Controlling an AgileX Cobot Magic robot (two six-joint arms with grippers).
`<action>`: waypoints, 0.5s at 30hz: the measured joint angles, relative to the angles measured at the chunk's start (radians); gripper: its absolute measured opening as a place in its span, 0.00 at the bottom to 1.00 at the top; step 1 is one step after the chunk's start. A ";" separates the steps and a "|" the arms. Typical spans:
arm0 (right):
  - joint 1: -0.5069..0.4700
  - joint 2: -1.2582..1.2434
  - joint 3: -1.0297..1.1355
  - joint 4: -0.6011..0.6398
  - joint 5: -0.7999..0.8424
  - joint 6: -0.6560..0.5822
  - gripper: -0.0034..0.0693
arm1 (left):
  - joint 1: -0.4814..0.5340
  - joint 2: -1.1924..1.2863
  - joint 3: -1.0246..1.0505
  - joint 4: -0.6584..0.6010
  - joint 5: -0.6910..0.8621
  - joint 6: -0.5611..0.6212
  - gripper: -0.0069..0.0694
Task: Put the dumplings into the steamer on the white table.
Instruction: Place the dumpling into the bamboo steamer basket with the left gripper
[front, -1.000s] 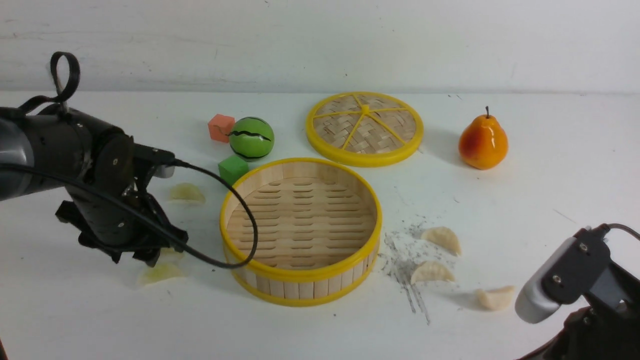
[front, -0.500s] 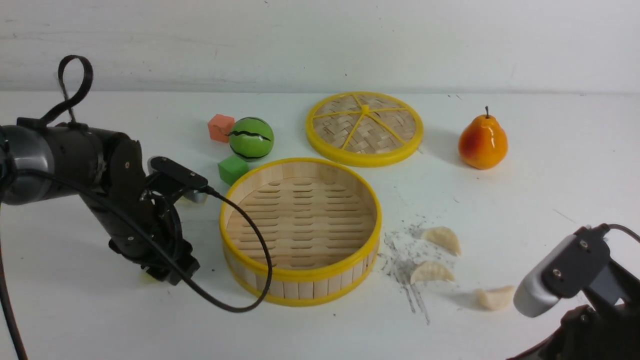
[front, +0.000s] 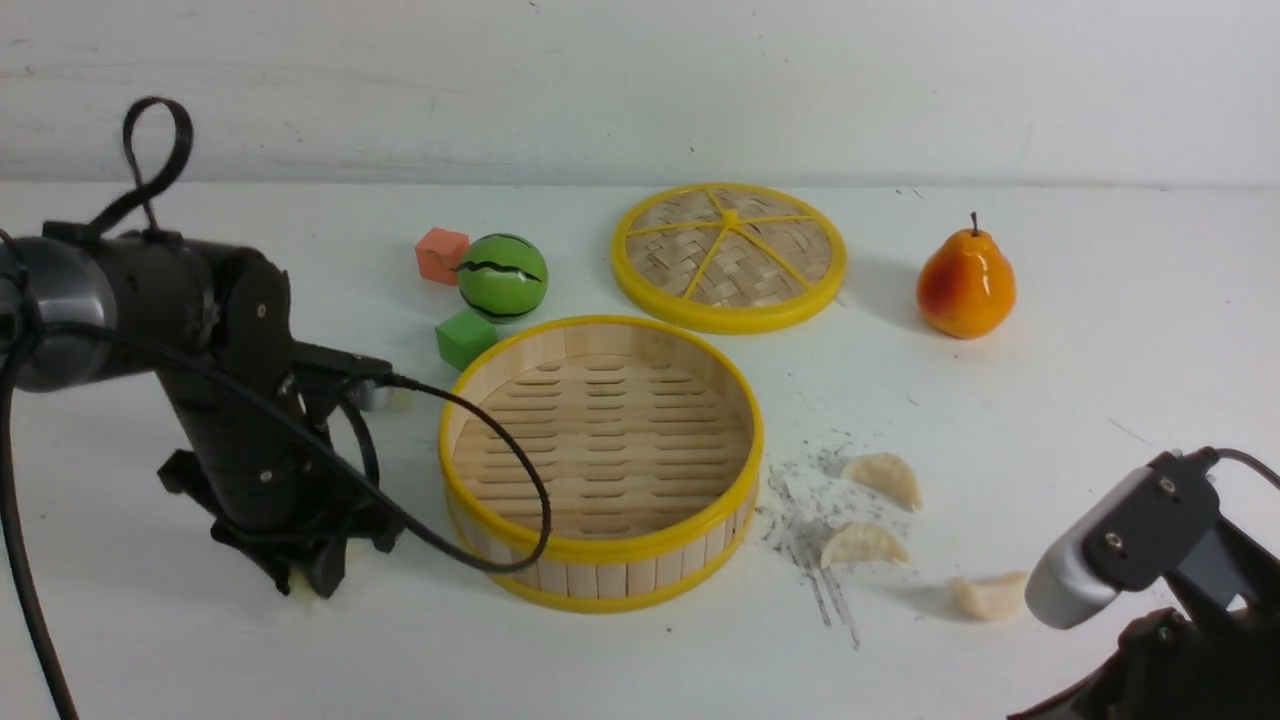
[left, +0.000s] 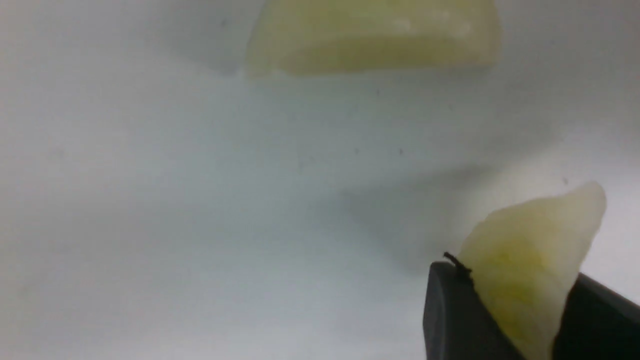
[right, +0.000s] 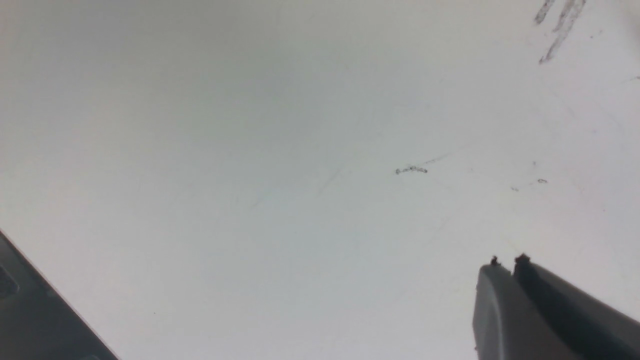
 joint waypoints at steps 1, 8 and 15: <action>0.000 0.000 0.000 0.000 -0.007 0.000 0.10 | 0.000 -0.028 -0.051 -0.027 0.065 -0.018 0.35; 0.000 0.000 0.000 0.000 -0.083 0.000 0.11 | -0.034 -0.063 -0.327 -0.341 0.050 -0.018 0.35; 0.000 0.000 0.000 0.000 -0.085 0.000 0.12 | -0.156 0.115 -0.444 -0.193 -0.047 -0.154 0.35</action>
